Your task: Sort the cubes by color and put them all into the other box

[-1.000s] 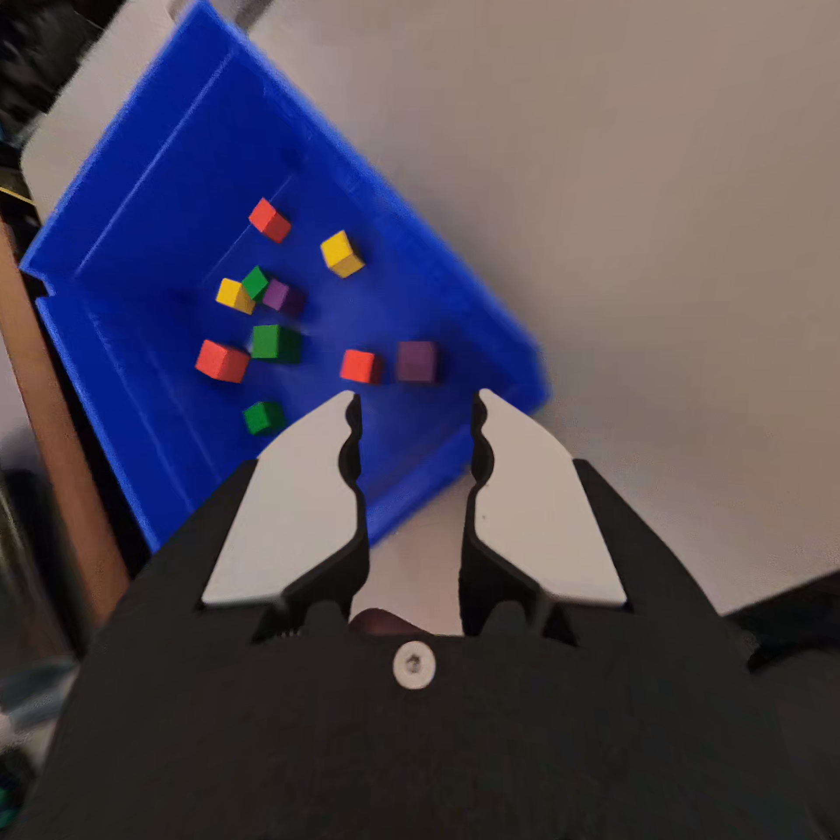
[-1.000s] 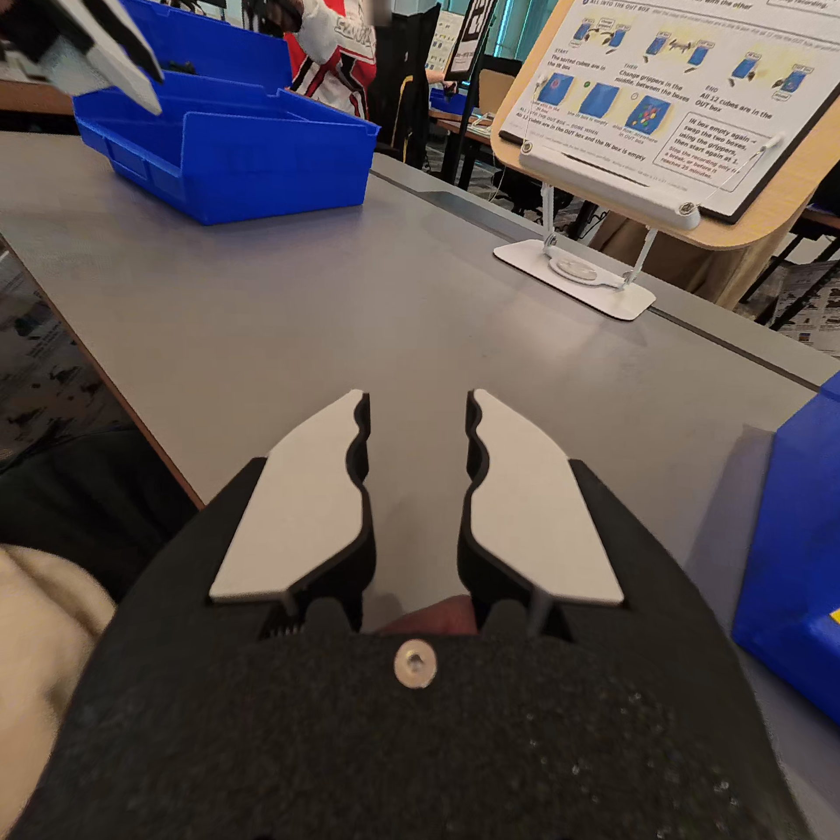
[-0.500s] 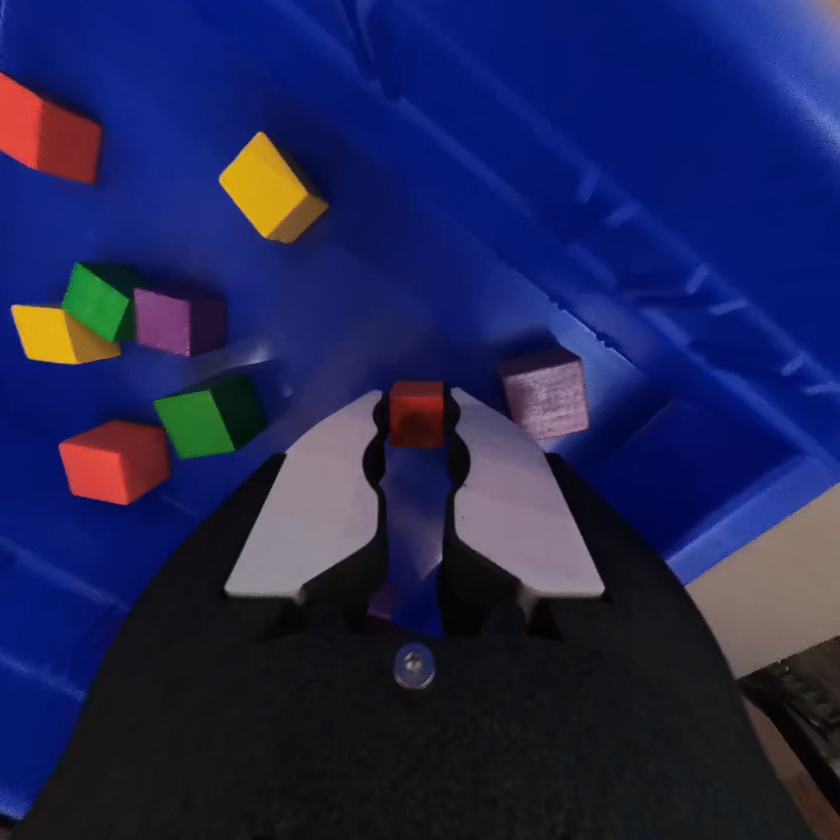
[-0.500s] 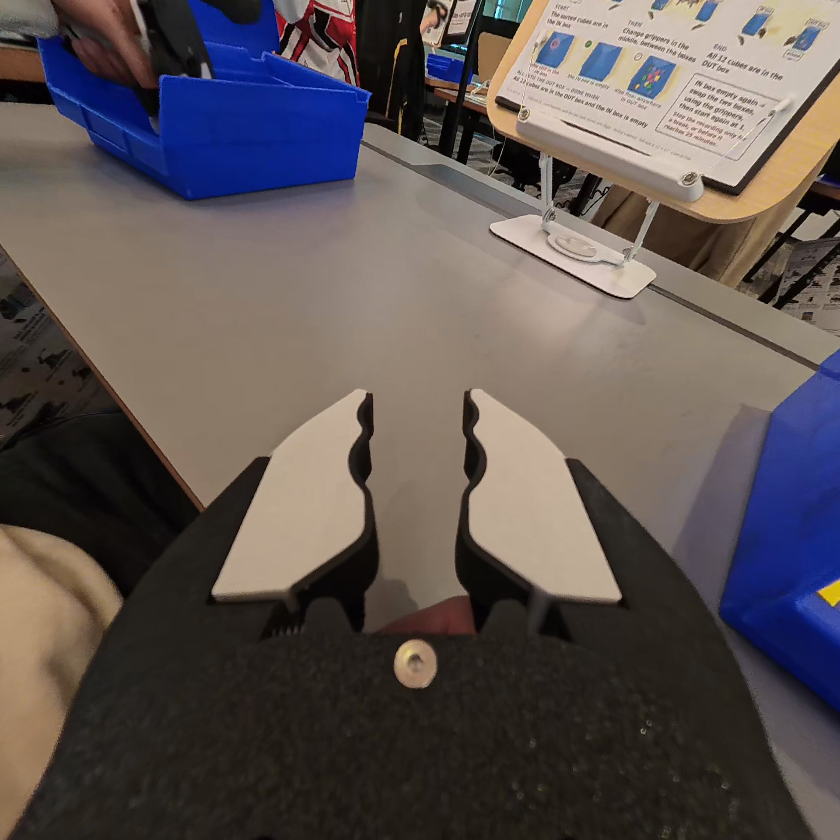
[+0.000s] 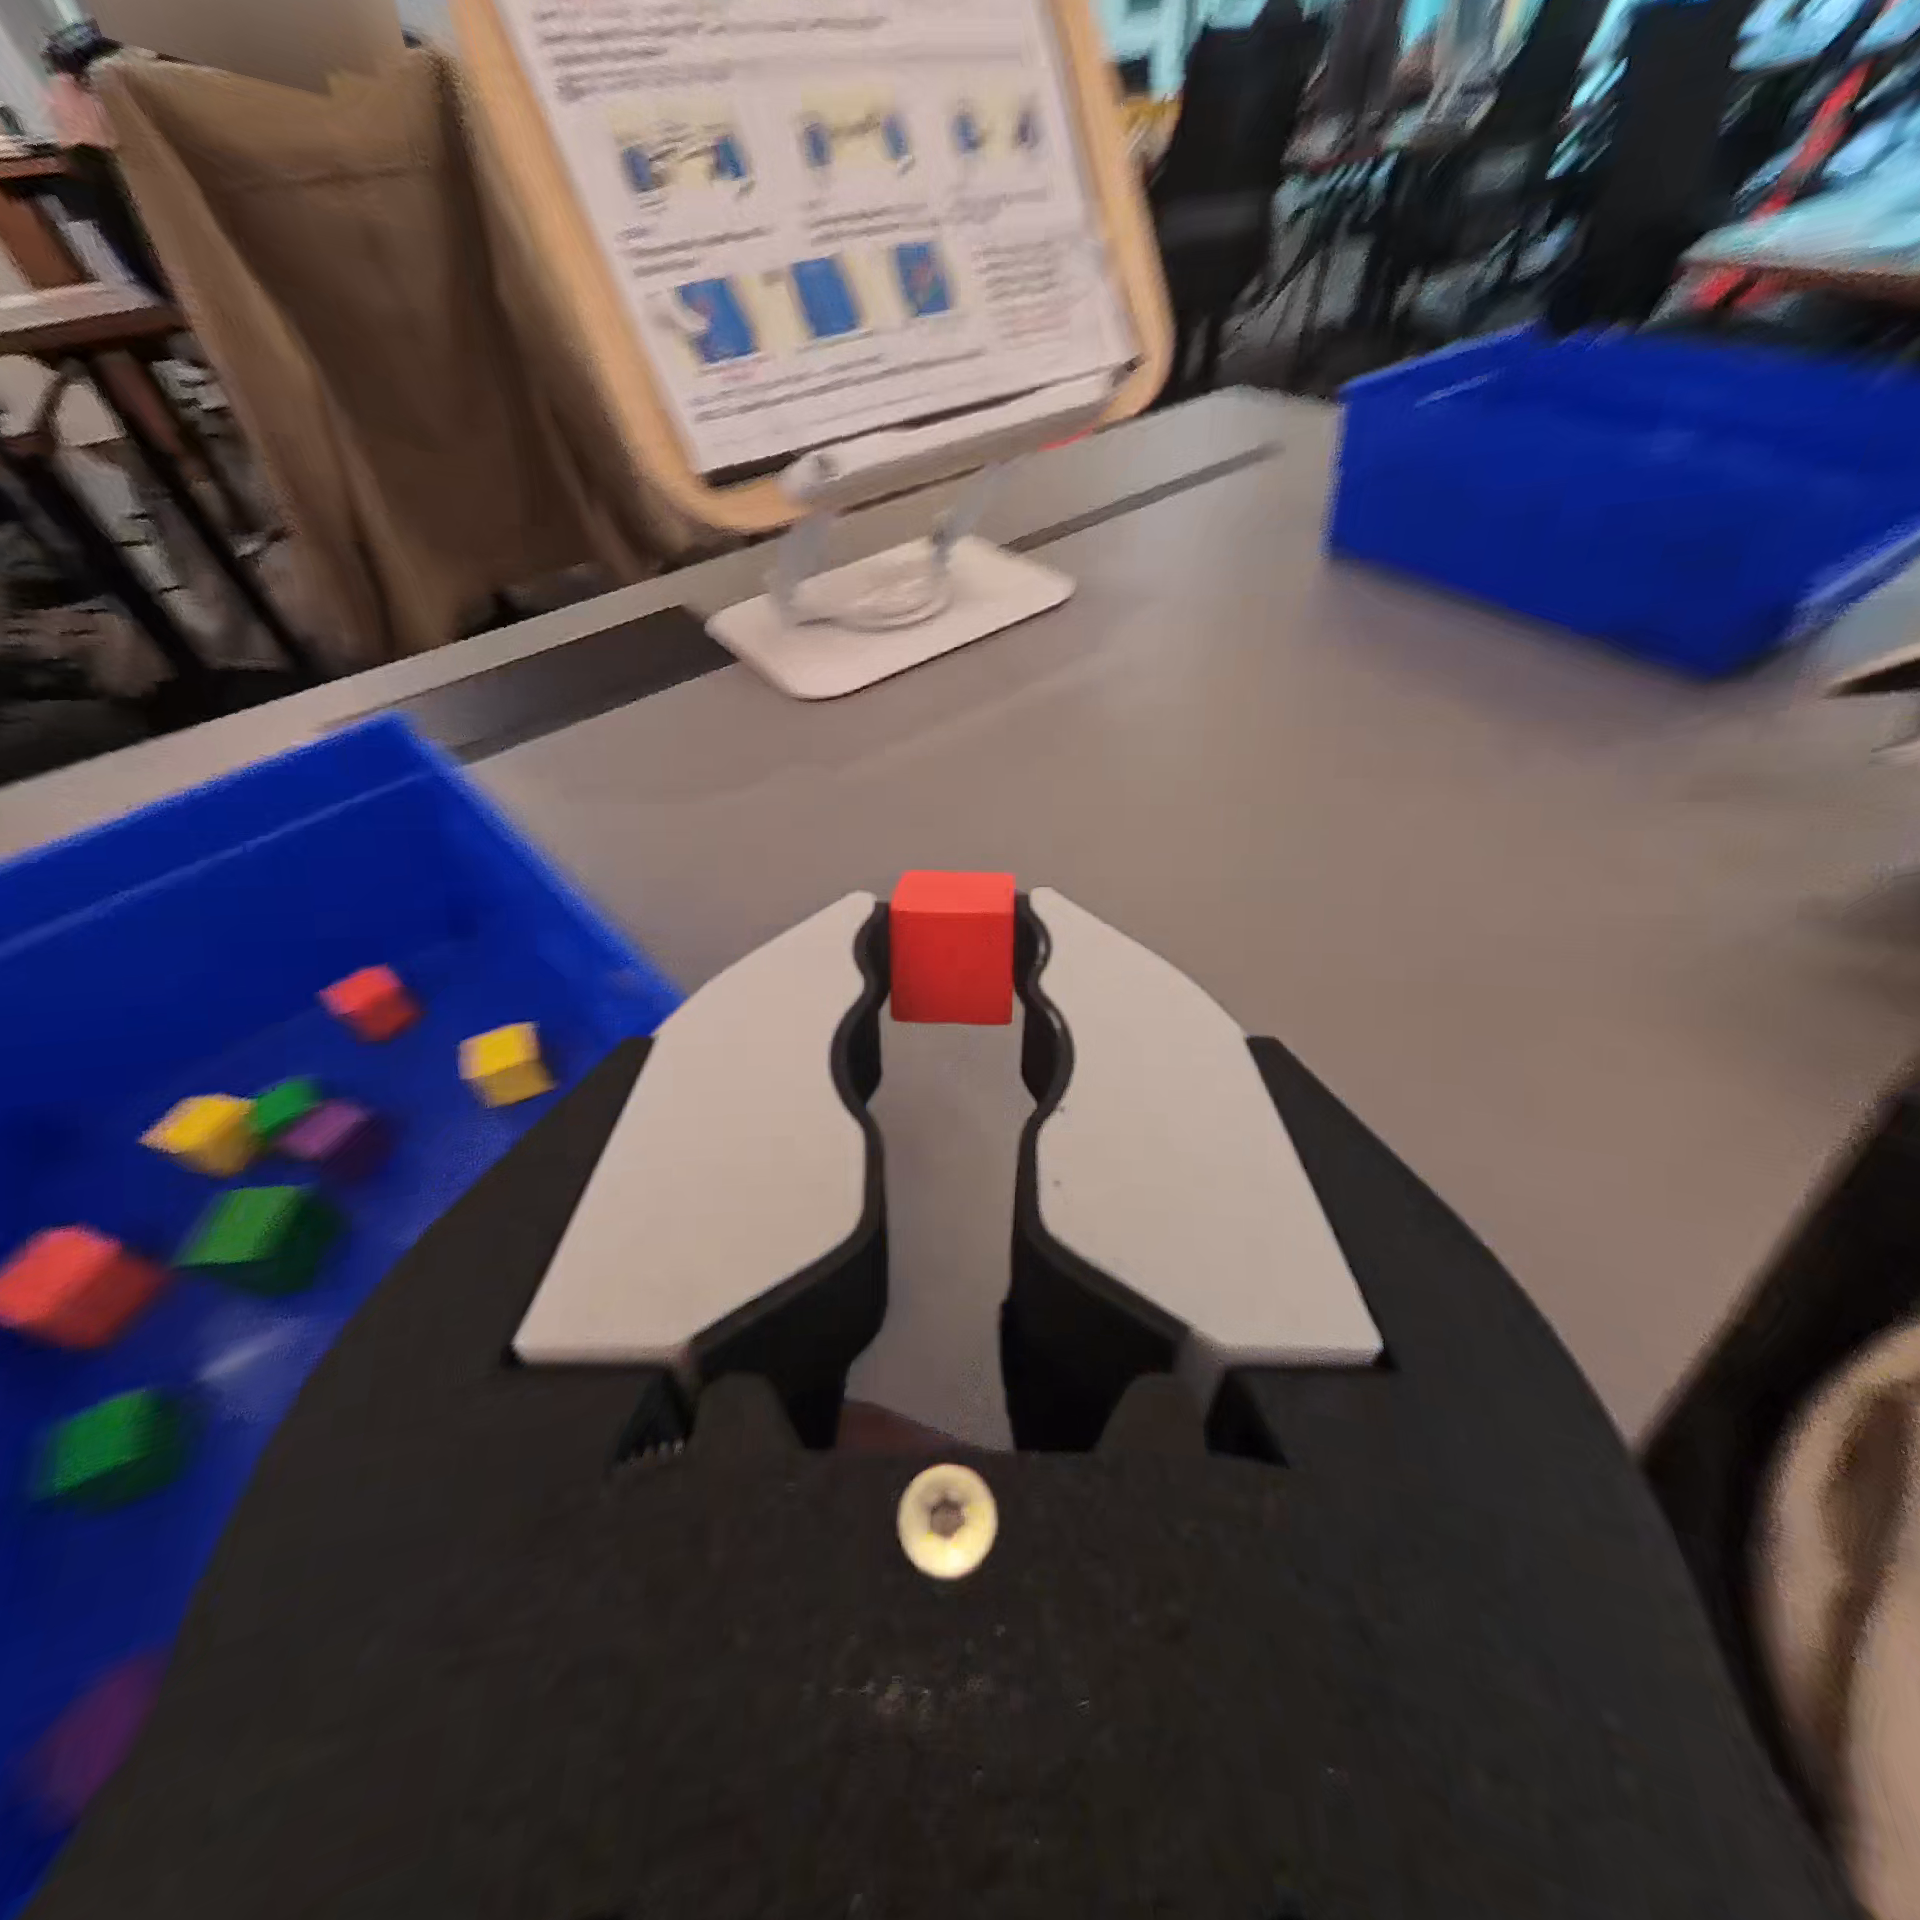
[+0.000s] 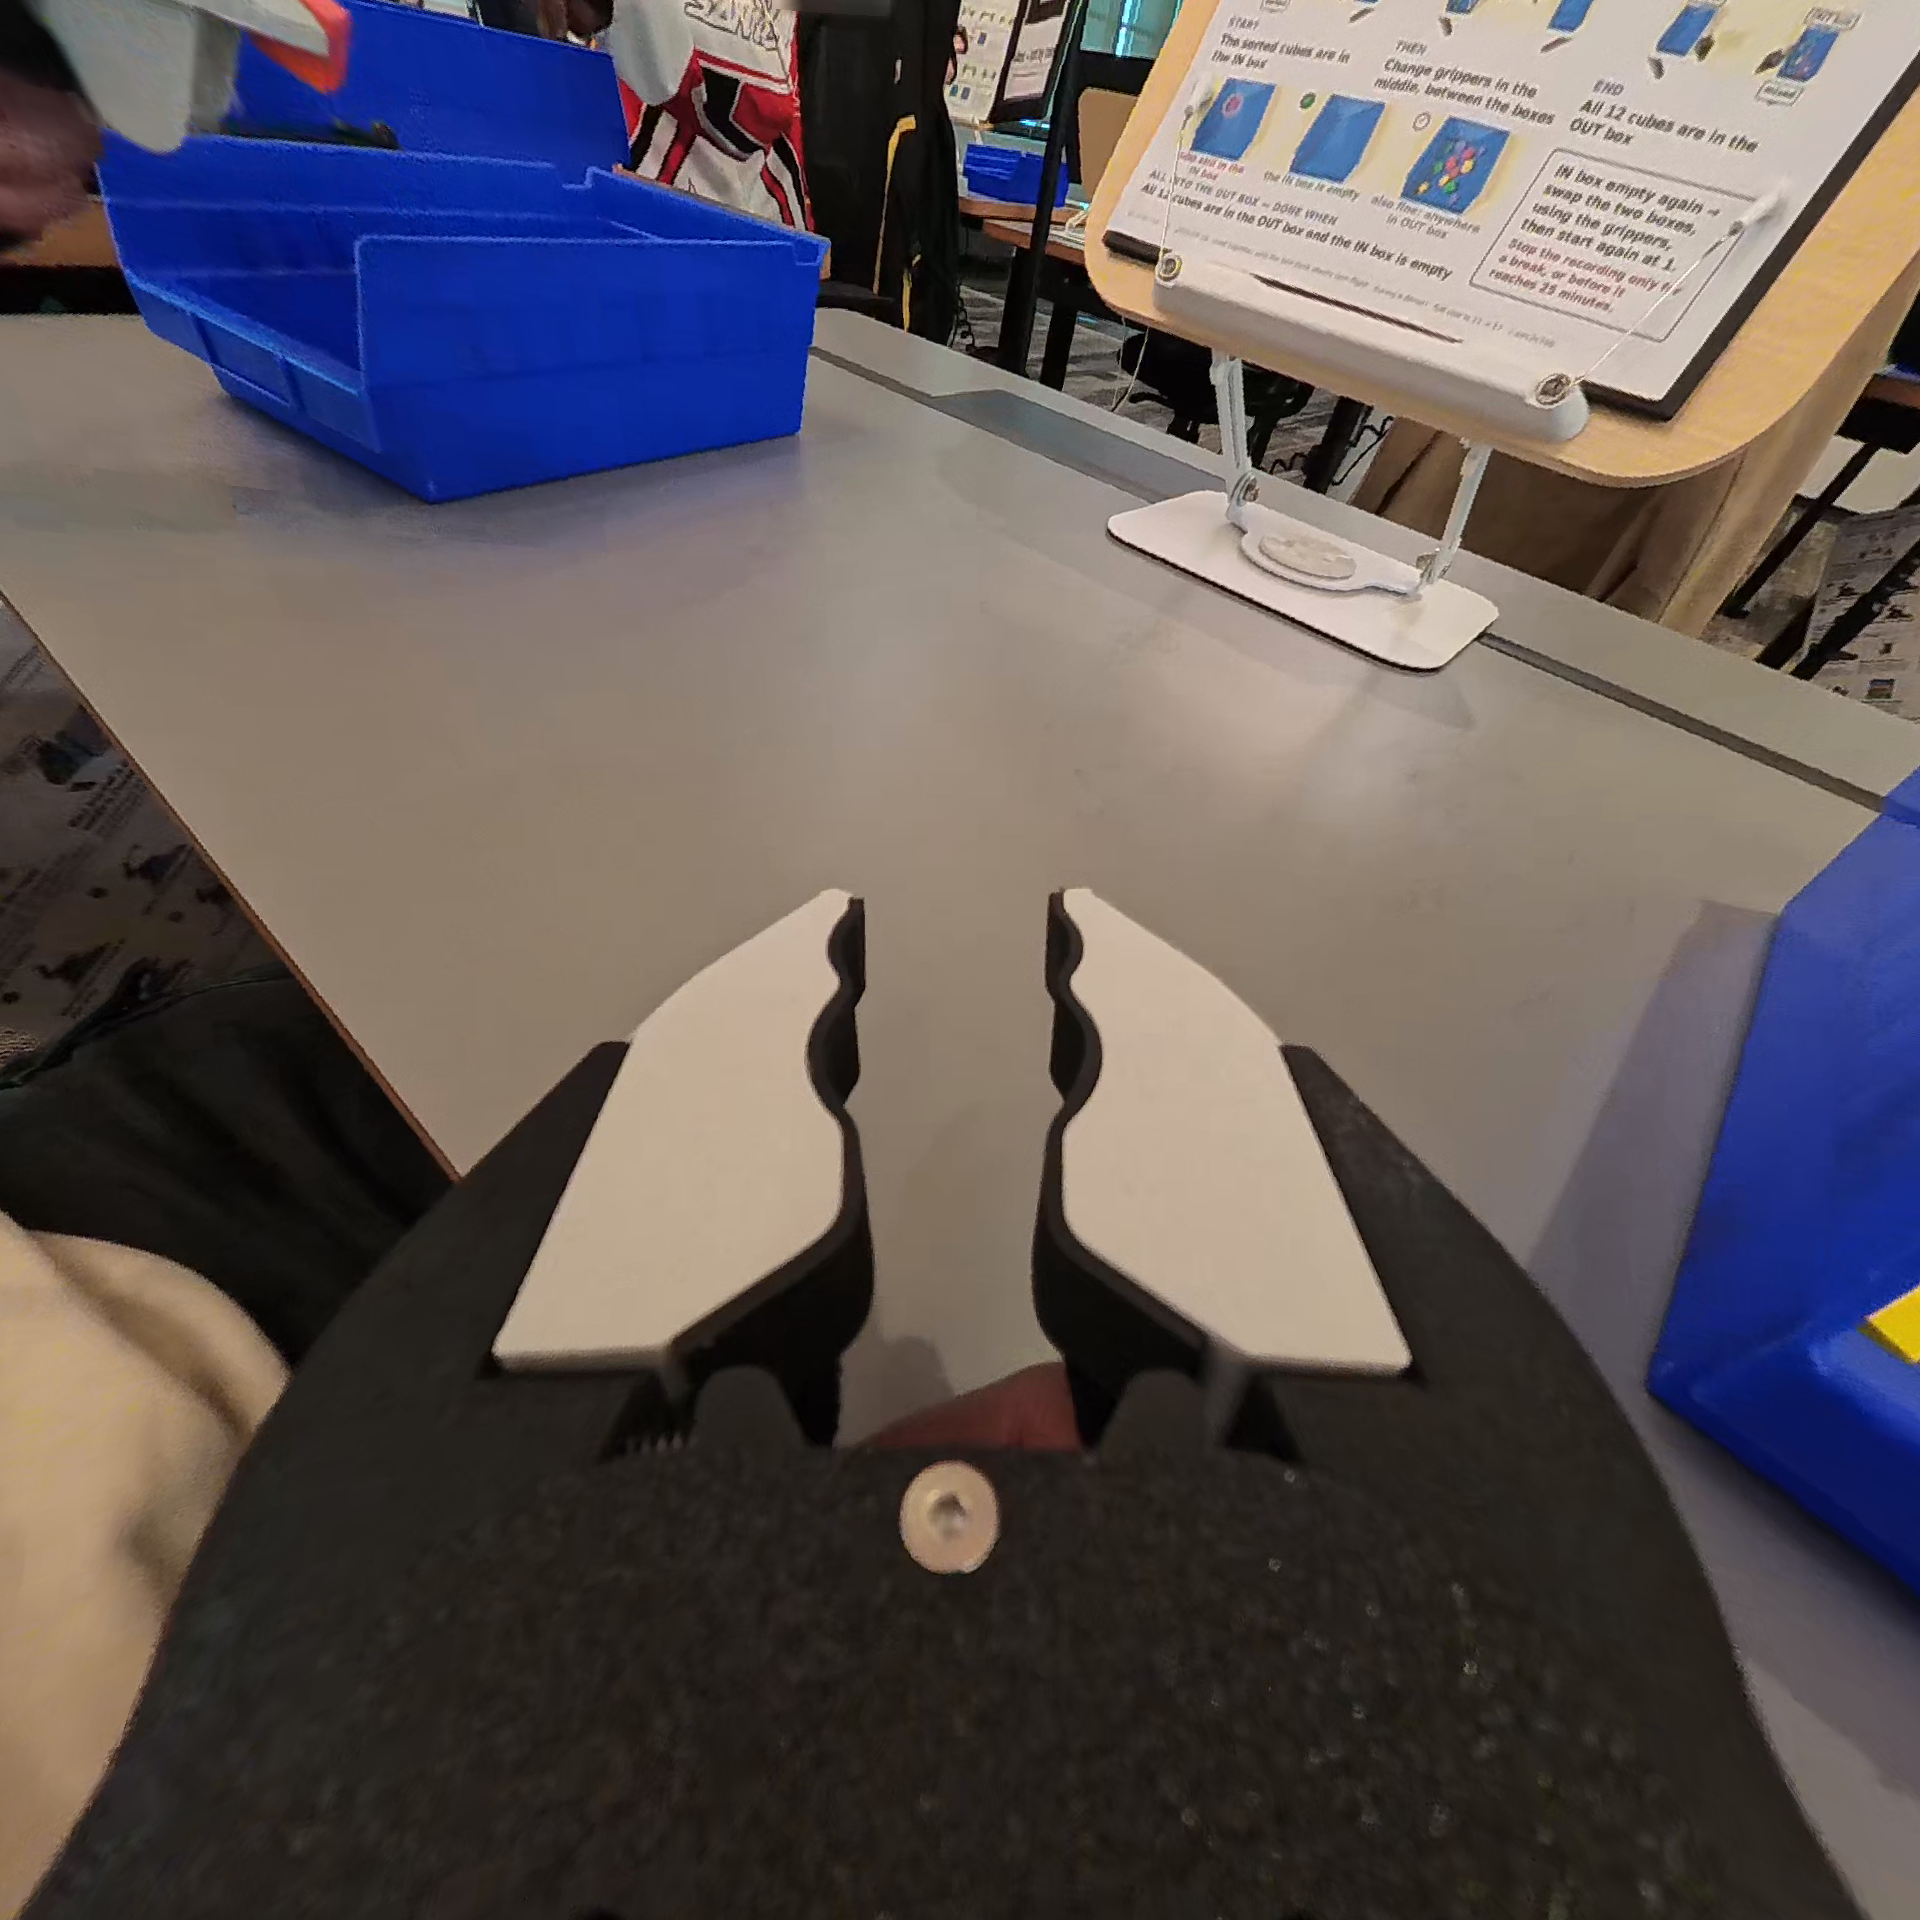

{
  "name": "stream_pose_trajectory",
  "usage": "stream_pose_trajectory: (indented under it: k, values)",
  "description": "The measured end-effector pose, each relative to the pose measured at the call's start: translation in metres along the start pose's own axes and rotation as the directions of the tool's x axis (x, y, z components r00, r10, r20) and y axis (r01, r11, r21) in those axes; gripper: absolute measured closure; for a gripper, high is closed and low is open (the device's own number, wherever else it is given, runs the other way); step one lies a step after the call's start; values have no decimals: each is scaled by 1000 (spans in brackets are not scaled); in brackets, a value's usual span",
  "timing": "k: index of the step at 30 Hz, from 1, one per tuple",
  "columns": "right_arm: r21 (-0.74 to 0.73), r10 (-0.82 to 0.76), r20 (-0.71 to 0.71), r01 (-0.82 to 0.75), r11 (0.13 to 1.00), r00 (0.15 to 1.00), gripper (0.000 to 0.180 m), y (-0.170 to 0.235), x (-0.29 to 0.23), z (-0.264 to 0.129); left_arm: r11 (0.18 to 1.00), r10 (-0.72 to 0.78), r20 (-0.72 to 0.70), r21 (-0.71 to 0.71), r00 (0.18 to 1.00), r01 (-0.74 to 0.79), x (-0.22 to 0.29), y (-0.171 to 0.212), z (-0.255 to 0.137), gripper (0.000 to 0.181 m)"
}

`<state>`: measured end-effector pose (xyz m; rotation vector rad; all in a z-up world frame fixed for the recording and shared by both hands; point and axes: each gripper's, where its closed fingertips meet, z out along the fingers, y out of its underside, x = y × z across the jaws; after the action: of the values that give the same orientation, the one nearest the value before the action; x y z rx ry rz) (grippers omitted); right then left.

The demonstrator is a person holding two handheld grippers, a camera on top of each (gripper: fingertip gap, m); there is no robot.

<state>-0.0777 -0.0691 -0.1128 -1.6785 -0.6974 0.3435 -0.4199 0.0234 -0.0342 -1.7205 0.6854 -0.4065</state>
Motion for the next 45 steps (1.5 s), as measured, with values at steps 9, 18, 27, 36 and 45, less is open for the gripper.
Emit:
stream_pose_trajectory:
  k: [9, 18, 27, 36, 45]
  values:
    - [125, -77, 271, 44, 991, 960, 135, -38, -52, -1, 896, -392, -565, -53, 726, 442, 152, -5, 13, 159]
    - [365, -585, 242, 486, 794, 774, 134, -105, -96, 18, 759, -558, -816, -428, 150, 490, 260, -41, 42, 159]
    - [344, -574, 301, 475, 810, 762, 158, -81, -102, 15, 674, -611, -790, -554, -52, 489, 286, -22, 45, 159]
    - [198, -289, 17, 280, 939, 957, 158, -60, -13, -17, 926, -374, -354, -87, 857, 367, 182, 32, 59, 128]
    - [5, -29, -171, 30, 1000, 985, 158, 11, 29, -31, 990, -137, 45, -6, 990, 137, 120, 57, 46, 145]
